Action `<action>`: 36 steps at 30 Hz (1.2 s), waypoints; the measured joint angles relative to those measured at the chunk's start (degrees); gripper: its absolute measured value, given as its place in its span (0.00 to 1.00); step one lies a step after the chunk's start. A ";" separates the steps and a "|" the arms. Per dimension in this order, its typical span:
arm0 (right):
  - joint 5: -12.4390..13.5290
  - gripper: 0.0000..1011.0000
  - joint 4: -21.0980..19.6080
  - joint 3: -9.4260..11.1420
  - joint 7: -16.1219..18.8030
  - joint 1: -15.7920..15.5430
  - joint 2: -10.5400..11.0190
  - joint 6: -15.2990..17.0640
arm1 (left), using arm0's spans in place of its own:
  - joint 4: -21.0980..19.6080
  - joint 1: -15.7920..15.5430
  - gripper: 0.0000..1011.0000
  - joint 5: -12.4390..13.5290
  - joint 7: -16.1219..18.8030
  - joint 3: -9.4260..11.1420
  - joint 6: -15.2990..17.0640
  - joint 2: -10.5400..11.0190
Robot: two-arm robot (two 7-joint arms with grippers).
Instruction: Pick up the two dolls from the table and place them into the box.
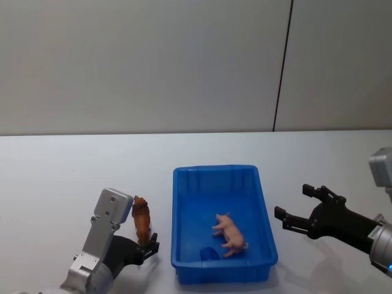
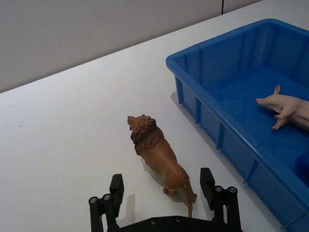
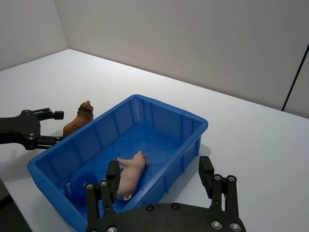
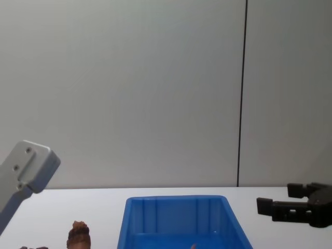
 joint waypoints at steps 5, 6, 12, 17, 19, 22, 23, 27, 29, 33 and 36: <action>0.00 0.99 0.00 0.00 0.00 0.00 0.00 0.00 | 1.56 -0.86 0.94 0.54 -0.85 -0.01 -0.25 -0.79; 0.00 0.99 0.00 0.00 0.00 0.00 0.00 0.00 | 2.12 -1.18 0.90 0.72 -1.09 -0.01 -0.33 -1.10; 0.00 0.99 0.00 0.00 0.00 0.00 0.00 0.00 | 3.63 -2.06 0.75 1.31 -1.82 -0.04 -0.70 -1.96; 0.00 0.99 0.00 0.00 0.00 0.00 0.00 0.00 | 4.78 -2.76 0.60 1.87 -2.40 -0.07 -0.97 -2.63; 0.00 0.99 0.00 0.00 0.00 0.00 0.00 0.00 | 5.18 -3.01 0.53 2.09 -2.60 -0.08 -1.04 -2.88; 0.00 0.99 0.00 0.00 0.00 0.00 0.00 0.00 | 5.58 -3.27 0.42 2.37 -2.82 -0.10 -1.08 -3.15; 0.00 0.99 0.00 0.00 0.00 0.00 0.00 0.00 | 5.64 -3.34 0.42 2.43 -2.85 -0.11 -1.10 -3.23; 0.00 0.99 0.00 0.00 0.00 0.00 0.00 0.00 | 5.91 -3.58 0.31 2.70 -2.99 -0.19 -1.32 -3.51; 0.00 0.99 0.00 0.00 0.00 0.00 0.00 0.00 | 5.95 -3.68 0.30 2.91 -3.02 -0.25 -1.61 -3.62; 0.00 0.99 0.00 0.00 0.00 0.00 0.00 0.00 | 5.85 -3.85 0.30 3.38 -3.02 -0.41 -2.41 -3.73; 0.00 0.99 0.00 0.00 0.00 0.00 0.00 0.00 | 5.41 -4.00 0.30 3.97 -2.97 -0.60 -3.31 -3.75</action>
